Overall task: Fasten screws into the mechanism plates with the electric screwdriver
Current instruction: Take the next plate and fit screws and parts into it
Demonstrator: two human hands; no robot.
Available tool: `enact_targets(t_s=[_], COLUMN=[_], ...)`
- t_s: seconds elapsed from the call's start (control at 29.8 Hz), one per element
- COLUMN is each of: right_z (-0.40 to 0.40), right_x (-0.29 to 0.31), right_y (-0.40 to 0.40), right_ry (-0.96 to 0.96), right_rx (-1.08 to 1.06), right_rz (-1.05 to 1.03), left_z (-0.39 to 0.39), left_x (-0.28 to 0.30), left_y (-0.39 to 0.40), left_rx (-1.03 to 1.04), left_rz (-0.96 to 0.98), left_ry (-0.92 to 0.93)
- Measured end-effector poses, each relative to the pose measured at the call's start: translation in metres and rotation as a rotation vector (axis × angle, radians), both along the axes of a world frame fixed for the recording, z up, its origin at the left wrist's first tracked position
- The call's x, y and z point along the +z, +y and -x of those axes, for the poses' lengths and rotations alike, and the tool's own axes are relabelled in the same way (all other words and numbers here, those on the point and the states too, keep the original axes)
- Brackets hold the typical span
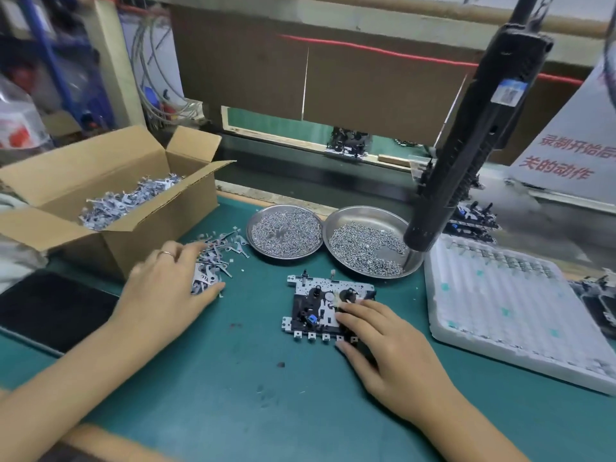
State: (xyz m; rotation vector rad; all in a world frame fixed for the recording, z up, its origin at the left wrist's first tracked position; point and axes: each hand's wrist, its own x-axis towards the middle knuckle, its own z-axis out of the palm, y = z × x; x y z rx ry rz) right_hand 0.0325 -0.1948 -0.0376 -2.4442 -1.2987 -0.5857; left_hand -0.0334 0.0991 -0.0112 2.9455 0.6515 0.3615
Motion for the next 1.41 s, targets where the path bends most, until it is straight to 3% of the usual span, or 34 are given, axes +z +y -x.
enact_targets(t_s=[0.64, 0.77, 0.84, 1.04, 1.21, 1.41], right_z=[0.001, 0.001, 0.001, 0.002, 0.001, 0.001], right_x=[-0.003, -0.002, -0.001, 0.000, -0.001, -0.002], right_y=[0.000, 0.000, 0.001, 0.000, 0.000, 0.000], right_ry=[0.024, 0.035, 0.037, 0.033, 0.044, 0.042], right_rx=[-0.042, -0.041, -0.037, -0.033, -0.027, -0.026], right_rz=[-0.013, -0.018, -0.026, -0.032, -0.028, -0.031], left_z=[0.002, 0.002, 0.003, 0.000, -0.001, 0.004], left_x=[0.010, 0.008, 0.007, 0.005, 0.003, 0.011], left_y=[0.005, 0.012, 0.016, 0.018, 0.021, 0.025], left_rx=[-0.090, -0.127, -0.127, -0.121, -0.138, -0.296], left_rz=[0.536, 0.407, 0.438, 0.573, 0.578, 0.320], left_ry=[-0.450, -0.308, -0.246, -0.270, -0.288, -0.183])
